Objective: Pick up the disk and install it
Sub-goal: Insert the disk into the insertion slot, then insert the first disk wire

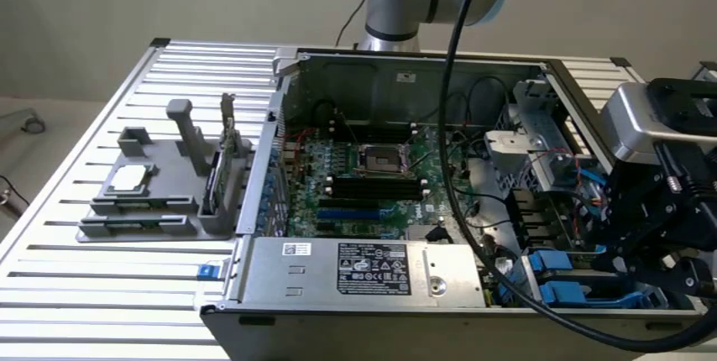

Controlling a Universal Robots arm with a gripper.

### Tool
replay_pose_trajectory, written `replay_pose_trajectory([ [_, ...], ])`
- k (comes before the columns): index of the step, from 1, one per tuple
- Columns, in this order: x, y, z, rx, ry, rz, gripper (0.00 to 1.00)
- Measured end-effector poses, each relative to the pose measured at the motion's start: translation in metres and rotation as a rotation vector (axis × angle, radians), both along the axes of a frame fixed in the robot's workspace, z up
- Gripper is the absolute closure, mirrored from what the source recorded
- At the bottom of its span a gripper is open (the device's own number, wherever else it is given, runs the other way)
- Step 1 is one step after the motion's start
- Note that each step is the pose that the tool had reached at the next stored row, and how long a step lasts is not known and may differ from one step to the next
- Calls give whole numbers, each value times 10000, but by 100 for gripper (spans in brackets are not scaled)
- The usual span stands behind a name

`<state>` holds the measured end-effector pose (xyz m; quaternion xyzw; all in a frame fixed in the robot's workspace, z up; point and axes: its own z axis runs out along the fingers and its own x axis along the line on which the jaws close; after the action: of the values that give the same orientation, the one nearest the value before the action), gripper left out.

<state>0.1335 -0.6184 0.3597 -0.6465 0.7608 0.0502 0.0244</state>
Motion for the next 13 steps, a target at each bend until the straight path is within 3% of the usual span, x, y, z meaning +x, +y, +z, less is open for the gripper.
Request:
replay_pose_trajectory([
  [13,-7,15,-1,2,0,-69,67],
])
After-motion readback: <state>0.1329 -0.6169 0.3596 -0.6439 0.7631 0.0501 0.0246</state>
